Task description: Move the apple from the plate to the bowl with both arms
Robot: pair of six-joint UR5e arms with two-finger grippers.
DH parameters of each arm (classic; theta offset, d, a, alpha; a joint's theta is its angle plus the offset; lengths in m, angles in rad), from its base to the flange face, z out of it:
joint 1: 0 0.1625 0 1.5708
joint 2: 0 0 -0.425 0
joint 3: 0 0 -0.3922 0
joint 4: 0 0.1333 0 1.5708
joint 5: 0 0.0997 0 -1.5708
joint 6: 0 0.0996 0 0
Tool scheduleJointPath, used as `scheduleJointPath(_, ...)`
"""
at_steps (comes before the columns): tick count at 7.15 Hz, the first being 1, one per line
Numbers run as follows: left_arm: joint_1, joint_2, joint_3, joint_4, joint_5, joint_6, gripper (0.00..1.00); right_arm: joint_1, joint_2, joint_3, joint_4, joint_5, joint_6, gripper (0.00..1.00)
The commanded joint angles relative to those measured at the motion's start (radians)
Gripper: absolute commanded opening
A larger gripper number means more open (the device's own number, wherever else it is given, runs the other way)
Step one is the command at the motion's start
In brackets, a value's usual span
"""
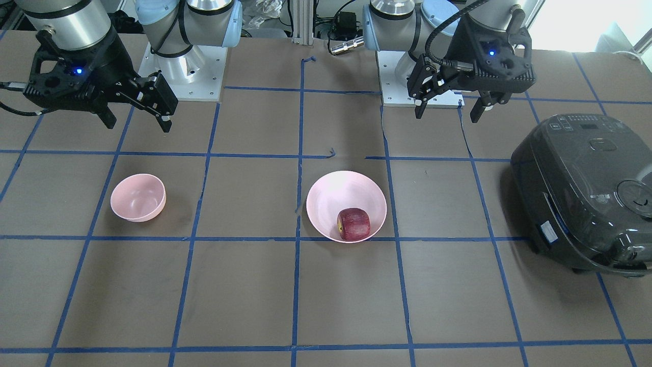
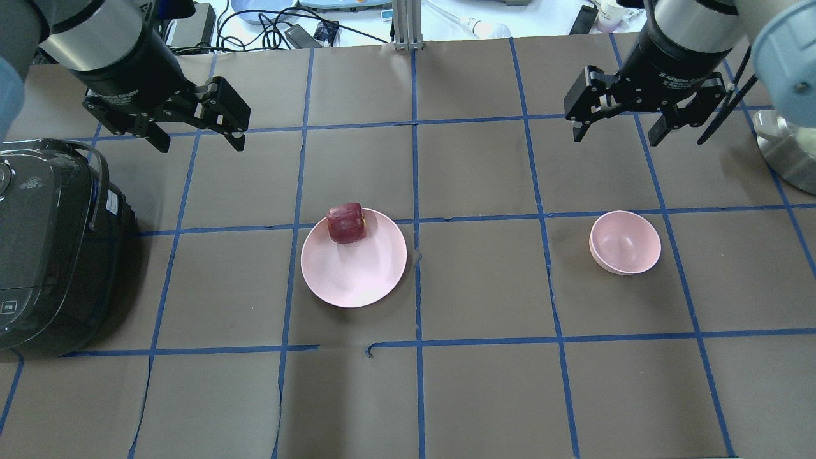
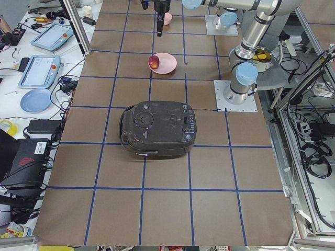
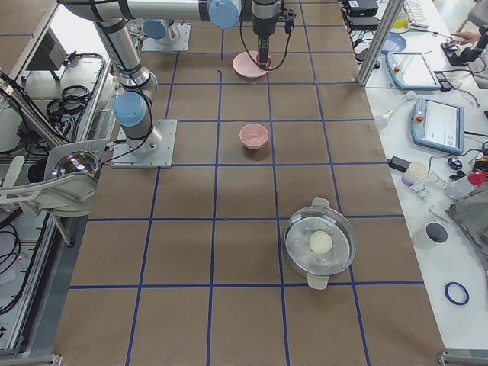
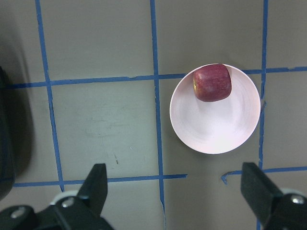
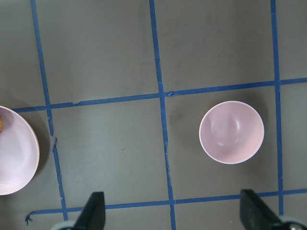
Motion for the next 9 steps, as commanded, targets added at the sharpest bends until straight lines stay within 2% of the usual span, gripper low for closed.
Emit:
scheduleJointPath(1,0.0,0.001,0.001,0.0,-0.008,0.001,1.0,0.009,-0.008,0.0,0.03,0.002,0.005,1.0)
scheduleJointPath(6,0.008,0.007,0.006,-0.006,0.007,0.009,1.0,0.026,-0.014,-0.002,0.031,-0.01,0.003,1.0)
scheduleJointPath(9,0.005,0.004,0.004,-0.006,0.008,0.009,1.0,0.026,-0.014,0.0,0.034,-0.055,0.005,1.0)
